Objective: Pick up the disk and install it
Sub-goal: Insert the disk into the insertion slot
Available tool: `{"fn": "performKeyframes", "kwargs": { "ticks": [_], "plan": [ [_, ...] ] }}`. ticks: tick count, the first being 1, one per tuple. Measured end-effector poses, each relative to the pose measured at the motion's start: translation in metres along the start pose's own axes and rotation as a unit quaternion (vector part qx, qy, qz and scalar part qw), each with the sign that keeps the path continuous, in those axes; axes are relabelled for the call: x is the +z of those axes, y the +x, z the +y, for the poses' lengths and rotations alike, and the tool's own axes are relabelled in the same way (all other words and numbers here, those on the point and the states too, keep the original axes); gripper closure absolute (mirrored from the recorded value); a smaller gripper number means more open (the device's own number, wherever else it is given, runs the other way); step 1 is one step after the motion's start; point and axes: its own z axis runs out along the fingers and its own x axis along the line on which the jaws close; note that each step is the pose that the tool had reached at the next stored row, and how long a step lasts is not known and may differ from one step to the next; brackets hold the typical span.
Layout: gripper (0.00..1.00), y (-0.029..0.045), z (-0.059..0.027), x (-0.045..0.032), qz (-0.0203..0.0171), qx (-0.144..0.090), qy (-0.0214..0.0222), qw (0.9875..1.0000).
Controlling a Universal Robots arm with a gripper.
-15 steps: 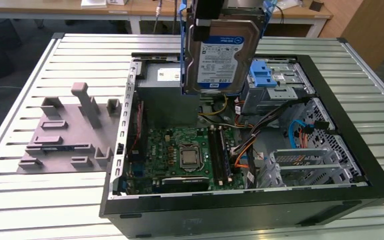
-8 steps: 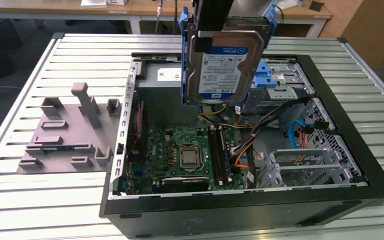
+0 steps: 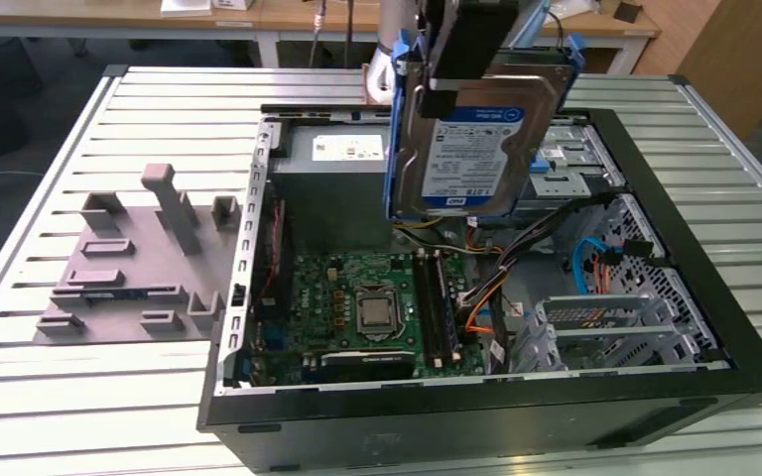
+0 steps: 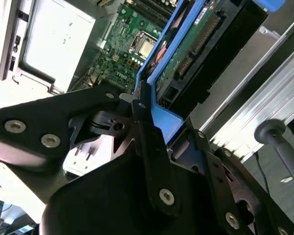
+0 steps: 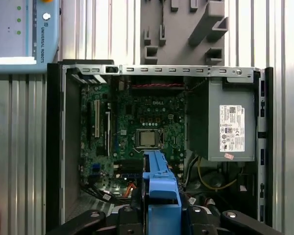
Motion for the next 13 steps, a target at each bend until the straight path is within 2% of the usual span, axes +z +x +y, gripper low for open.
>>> {"fn": "performKeyframes", "kwargs": {
  "ticks": [4, 13],
  "plan": [
    [0.64, 0.0049, -0.0047, 0.0019, 0.0002, 0.0, -0.0001, 1.0],
    [0.64, 0.0262, -0.0066, 0.0058, 0.0001, 0.0, 0.0, 1.0]
  ]
}}
